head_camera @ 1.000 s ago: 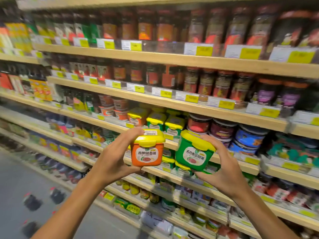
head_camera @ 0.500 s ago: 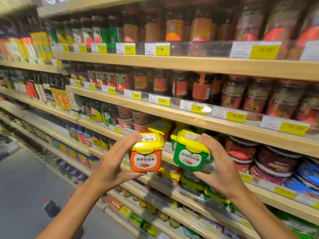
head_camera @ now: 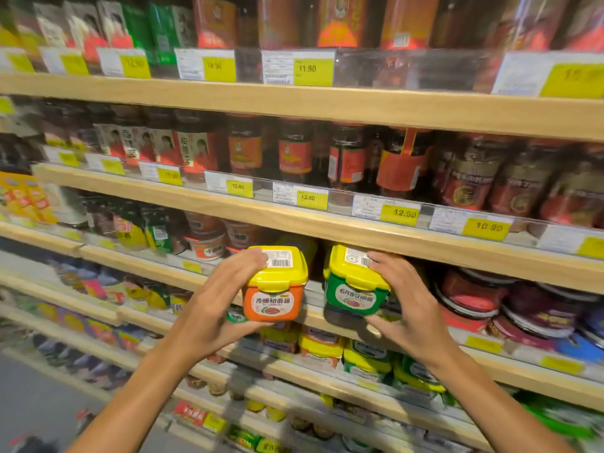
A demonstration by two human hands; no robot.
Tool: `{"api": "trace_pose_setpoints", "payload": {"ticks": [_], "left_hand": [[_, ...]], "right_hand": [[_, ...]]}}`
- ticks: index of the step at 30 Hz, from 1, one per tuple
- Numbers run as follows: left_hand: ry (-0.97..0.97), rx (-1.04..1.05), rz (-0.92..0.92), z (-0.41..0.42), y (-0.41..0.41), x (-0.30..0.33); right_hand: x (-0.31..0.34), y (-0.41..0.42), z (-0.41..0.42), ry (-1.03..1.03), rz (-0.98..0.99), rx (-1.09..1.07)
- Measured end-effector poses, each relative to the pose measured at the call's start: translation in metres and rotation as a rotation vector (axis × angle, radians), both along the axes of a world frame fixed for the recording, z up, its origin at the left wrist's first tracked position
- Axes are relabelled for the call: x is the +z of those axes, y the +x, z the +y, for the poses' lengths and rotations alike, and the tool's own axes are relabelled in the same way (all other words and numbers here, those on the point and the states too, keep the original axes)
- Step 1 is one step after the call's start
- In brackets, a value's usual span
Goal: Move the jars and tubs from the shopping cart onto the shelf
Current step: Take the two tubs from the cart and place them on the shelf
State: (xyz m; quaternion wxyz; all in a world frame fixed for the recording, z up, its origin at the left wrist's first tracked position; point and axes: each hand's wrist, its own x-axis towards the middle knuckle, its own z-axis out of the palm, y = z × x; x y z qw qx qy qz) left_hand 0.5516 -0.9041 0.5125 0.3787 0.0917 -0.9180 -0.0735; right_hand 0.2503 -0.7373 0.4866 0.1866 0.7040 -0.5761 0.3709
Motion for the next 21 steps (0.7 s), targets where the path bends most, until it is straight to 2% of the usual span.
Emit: {"api": "trace_pose_setpoints", "payload": {"ticks": [11,21], "left_hand": [[-0.062,-0.167,0.015,-0.057,-0.004,-0.011],[-0.085,-0.195,0.032,-0.073,-0.019,-0.017]], "right_hand": [[-0.003,0.014,-0.016,0.050,0.022,-0.215],[0.004,-0.001,-0.035,0.159,0.030,-0.388]]}}
